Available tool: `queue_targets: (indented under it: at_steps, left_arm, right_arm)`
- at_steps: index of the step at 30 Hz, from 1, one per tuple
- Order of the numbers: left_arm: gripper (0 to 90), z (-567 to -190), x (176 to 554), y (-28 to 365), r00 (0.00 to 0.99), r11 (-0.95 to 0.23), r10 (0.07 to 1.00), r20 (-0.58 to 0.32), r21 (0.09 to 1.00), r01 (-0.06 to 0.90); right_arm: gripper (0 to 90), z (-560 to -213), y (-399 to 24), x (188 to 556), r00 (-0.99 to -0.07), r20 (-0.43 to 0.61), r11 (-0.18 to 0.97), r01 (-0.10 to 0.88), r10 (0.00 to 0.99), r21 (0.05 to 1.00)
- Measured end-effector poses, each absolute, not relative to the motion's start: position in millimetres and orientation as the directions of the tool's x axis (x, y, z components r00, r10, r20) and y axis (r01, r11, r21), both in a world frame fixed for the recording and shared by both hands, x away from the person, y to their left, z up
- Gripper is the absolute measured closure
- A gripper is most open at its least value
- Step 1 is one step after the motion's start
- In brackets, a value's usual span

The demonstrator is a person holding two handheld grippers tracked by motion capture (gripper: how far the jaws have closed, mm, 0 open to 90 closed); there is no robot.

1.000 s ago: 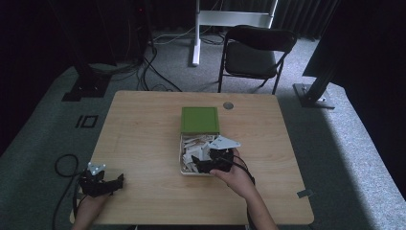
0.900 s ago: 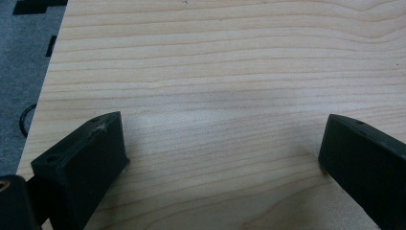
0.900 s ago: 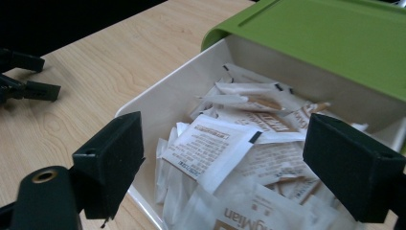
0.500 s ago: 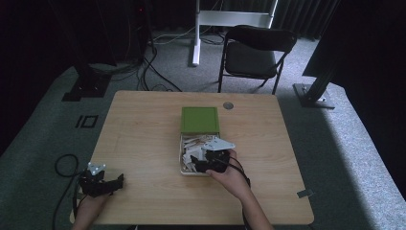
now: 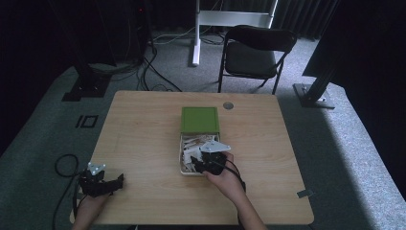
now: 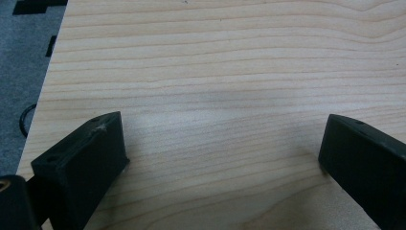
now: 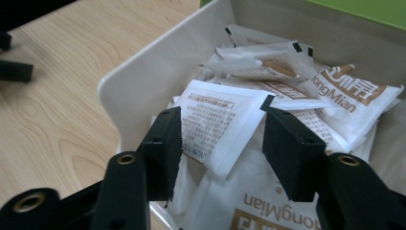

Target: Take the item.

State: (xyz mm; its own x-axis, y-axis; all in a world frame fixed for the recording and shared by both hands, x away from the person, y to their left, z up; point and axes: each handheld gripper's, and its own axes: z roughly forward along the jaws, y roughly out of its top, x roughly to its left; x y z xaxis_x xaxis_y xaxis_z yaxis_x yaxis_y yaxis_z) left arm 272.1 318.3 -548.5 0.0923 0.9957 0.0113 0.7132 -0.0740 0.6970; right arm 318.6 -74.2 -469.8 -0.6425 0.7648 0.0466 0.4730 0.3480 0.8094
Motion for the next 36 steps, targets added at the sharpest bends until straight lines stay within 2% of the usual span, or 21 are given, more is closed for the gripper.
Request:
queue_targets:
  at_steps: [4, 9, 18, 24, 36]
  left_arm:
    - [2.8, -549, 272, 318, 0.092, -0.074, 0.996, 0.012, 0.697, 0.713]
    - [2.8, -549, 272, 318, 0.092, -0.074, 0.996, 0.011, 0.697, 0.713]
    - [2.8, -549, 272, 318, 0.091, -0.072, 0.996, 0.010, 0.698, 0.712]
    - [2.8, -549, 272, 318, 0.091, -0.072, 0.996, 0.010, 0.698, 0.713]
    - [2.8, -549, 272, 318, 0.092, -0.074, 0.996, 0.011, 0.698, 0.712]
  right_arm:
    - [54.2, -468, -72, 318, -0.653, 0.051, 0.347, 0.466, 0.756, 0.814]
    - [61.5, -471, -63, 318, -0.684, 0.081, 0.356, 0.473, 0.725, 0.806]
    - [70.9, -475, -54, 324, -0.682, 0.129, 0.342, 0.510, 0.719, 0.789]
    - [85.6, -474, -52, 325, -0.671, 0.164, 0.315, 0.532, 0.723, 0.786]
    - [86.6, -457, -67, 321, -0.668, 0.177, 0.263, 0.503, 0.723, 0.824]
